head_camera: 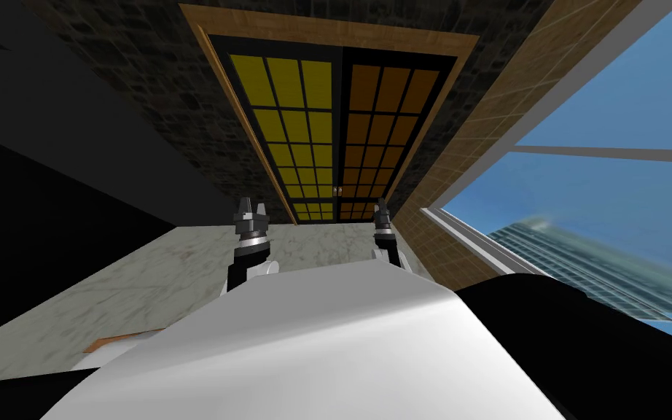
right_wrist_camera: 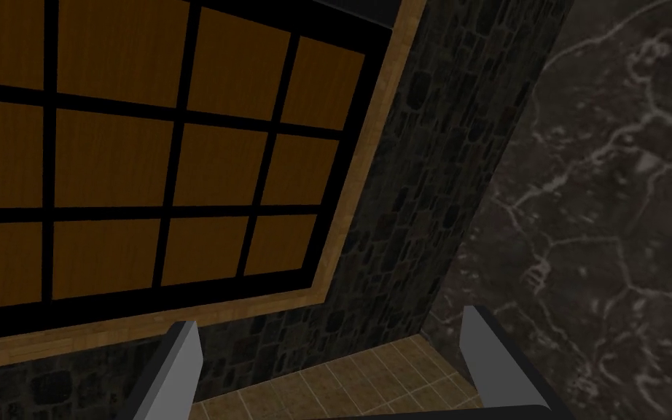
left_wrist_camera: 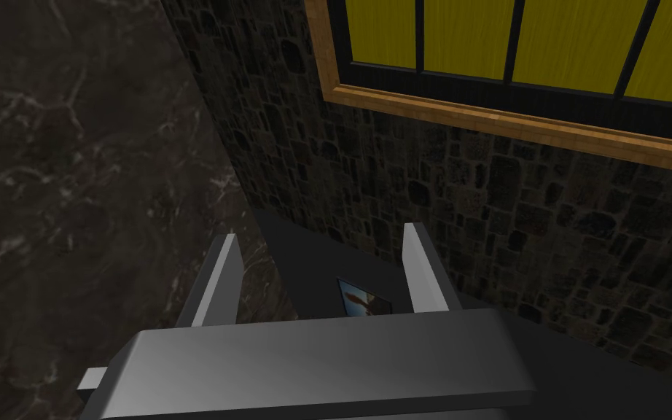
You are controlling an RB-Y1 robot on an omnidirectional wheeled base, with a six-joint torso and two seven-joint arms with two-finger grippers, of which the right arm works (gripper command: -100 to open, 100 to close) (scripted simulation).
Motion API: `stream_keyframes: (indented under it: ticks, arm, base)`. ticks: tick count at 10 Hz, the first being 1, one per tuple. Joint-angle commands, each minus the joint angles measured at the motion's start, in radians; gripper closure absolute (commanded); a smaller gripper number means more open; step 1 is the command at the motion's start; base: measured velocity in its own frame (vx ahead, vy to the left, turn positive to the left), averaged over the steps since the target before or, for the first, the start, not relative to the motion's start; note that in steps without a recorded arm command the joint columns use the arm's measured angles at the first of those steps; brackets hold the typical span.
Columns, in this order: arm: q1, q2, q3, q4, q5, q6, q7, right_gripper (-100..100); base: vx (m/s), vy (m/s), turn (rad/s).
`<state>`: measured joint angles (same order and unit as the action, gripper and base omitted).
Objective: Pull the door open
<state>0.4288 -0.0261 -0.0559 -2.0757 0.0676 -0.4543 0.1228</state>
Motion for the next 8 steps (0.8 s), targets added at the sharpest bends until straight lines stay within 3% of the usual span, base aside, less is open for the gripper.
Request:
stream_keyframes:
  ticks: [1,8]
  arm:
    - [-0.013,-0.008,-0.003,0.043,0.01,-0.014,0.039,-100]
    - [-0.061,-0.032,-0.016,0.201,0.043,-0.063,0.17,-100]
  base:
    - [0.133,0.02,-0.032]
    - [0.122,0.029,-0.032]
